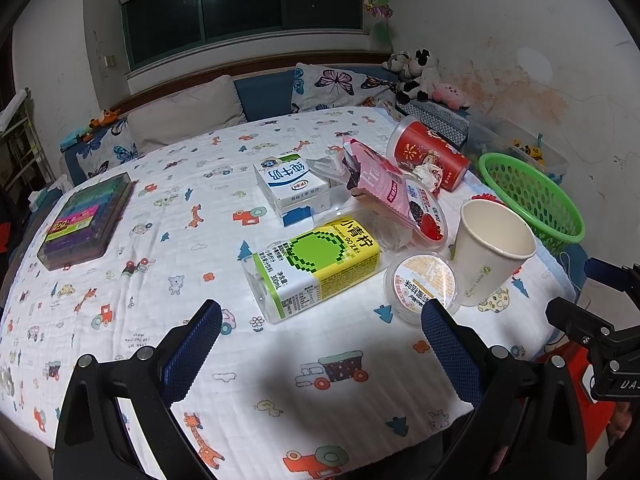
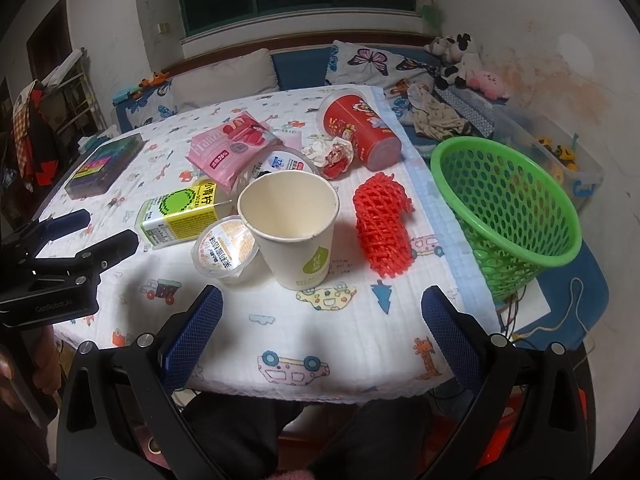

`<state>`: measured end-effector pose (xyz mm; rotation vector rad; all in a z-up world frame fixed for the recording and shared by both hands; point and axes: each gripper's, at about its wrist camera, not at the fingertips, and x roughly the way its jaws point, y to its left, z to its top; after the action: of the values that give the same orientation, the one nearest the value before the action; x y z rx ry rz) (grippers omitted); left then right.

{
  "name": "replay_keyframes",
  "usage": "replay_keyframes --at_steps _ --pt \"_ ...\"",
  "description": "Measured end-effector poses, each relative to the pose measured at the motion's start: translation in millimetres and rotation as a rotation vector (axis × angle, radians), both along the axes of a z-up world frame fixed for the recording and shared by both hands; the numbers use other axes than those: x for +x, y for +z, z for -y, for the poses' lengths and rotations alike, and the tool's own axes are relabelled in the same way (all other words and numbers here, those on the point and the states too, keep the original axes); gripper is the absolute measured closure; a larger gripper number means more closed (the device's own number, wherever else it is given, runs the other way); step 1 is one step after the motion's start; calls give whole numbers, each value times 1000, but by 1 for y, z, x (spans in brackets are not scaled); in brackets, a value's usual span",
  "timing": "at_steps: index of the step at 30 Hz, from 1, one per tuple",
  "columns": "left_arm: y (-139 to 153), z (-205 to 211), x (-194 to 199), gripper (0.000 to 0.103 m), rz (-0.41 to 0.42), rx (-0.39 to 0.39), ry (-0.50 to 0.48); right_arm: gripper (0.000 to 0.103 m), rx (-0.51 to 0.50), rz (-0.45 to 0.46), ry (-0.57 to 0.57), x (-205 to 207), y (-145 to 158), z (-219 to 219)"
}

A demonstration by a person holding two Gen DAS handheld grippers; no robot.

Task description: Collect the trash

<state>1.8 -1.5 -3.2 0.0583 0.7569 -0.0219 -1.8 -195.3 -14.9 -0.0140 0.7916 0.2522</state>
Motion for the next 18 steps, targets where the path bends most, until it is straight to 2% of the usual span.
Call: replay_keyframes --at_steps 18 --pt "-5 -7 7 6 -14 -4 5 4 -1 -15 9 7 -4 -1"
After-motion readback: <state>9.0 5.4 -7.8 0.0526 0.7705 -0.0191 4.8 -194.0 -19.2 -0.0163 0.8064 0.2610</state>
